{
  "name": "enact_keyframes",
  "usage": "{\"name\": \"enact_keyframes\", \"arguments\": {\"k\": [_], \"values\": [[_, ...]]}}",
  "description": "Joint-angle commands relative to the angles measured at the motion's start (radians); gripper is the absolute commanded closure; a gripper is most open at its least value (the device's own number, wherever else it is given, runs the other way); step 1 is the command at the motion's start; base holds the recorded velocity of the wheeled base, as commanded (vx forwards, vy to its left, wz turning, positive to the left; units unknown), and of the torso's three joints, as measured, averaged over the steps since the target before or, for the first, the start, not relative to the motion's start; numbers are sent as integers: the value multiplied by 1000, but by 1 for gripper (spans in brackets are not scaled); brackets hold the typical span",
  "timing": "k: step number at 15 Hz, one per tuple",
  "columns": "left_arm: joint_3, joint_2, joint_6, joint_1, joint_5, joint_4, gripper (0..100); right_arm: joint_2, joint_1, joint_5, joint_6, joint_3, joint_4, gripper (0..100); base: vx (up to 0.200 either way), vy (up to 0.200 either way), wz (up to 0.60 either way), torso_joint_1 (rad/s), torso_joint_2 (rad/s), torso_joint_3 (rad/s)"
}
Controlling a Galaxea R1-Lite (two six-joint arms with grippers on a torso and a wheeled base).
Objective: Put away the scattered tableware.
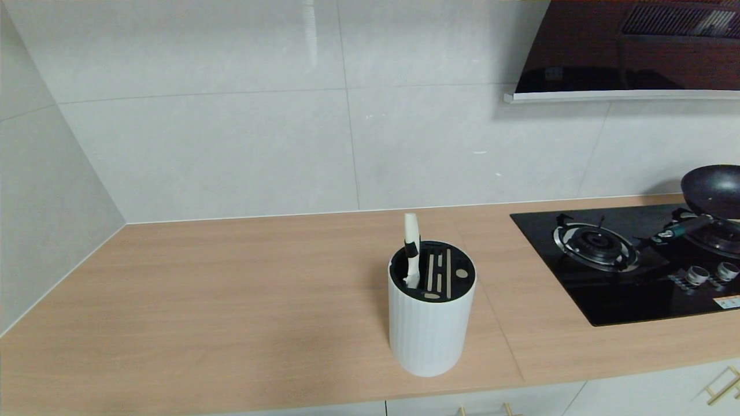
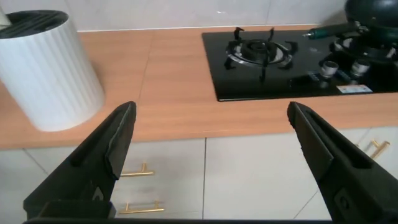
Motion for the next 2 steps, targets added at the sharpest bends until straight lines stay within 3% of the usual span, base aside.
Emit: {"name": "enact_keyframes", "arguments": {"k": [1,2], "values": [[0,2,0,0,0,0,0,3,0,1,1,0,5,0,0,0,0,0,0,0],[0,2,0,0,0,0,0,3,0,-1,1,0,5,0,0,0,0,0,0,0]]}}
